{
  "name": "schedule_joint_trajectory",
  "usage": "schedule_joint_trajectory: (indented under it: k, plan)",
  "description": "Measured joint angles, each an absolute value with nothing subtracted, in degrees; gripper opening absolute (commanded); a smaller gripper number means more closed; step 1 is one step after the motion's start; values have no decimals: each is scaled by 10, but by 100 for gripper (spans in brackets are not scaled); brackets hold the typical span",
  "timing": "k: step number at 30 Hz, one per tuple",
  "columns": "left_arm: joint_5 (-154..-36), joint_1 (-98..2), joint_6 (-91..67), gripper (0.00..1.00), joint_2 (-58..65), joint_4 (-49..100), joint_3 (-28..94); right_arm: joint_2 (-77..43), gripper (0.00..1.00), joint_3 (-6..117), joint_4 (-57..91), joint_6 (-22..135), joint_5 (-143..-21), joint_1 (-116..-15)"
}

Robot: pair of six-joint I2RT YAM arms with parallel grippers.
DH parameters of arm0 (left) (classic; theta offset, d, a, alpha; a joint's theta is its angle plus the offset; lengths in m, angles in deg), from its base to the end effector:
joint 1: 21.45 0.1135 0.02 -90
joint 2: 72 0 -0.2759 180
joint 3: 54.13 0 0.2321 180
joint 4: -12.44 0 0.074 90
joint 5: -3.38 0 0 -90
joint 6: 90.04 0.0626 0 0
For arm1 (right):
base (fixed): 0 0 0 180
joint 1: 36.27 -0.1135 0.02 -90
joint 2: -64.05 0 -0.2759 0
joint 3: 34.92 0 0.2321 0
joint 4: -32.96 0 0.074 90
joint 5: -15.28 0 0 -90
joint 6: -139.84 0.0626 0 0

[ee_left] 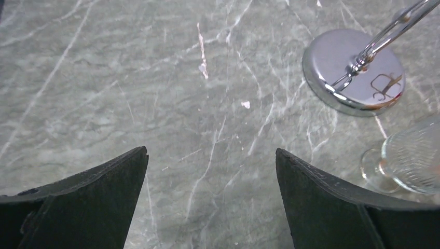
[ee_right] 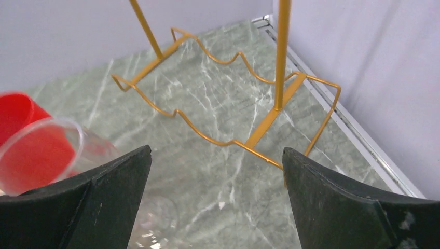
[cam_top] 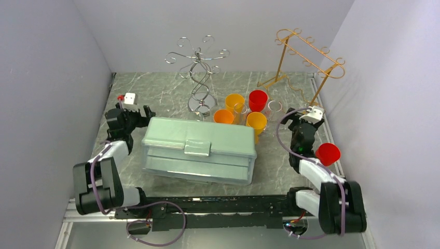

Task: Place the wine glass upside down on the wine glass rack
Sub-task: Move the distractor to the center of the board.

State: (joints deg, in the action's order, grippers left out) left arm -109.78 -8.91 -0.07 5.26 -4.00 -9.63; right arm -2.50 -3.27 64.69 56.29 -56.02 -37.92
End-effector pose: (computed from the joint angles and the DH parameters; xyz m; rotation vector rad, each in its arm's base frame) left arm 0.2792 0.0369 0.2200 0.0783 1.8361 -0.2217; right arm 0.2341 -0.0133 0.2264 0.3172 1.5942 -0.1565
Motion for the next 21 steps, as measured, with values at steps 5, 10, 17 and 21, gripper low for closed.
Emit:
schedule_joint_trajectory:
  k: [5, 10, 17, 21]
  plan:
    - [-1104, -68, 1, 99, 1, 107, -24, 53, 100, 58, 429, 704, -506, -378]
    - [-1090, -33, -9, 99, -9, 276, 76, 81, 98, 142, 254, 805, -515, -353]
    - [-1070, -4, -7, 99, -9, 490, 247, 147, 86, 235, 49, 812, -476, -481]
    - [-1145, 7, 32, 99, -9, 597, 327, 140, 77, 316, -66, 835, -391, -630]
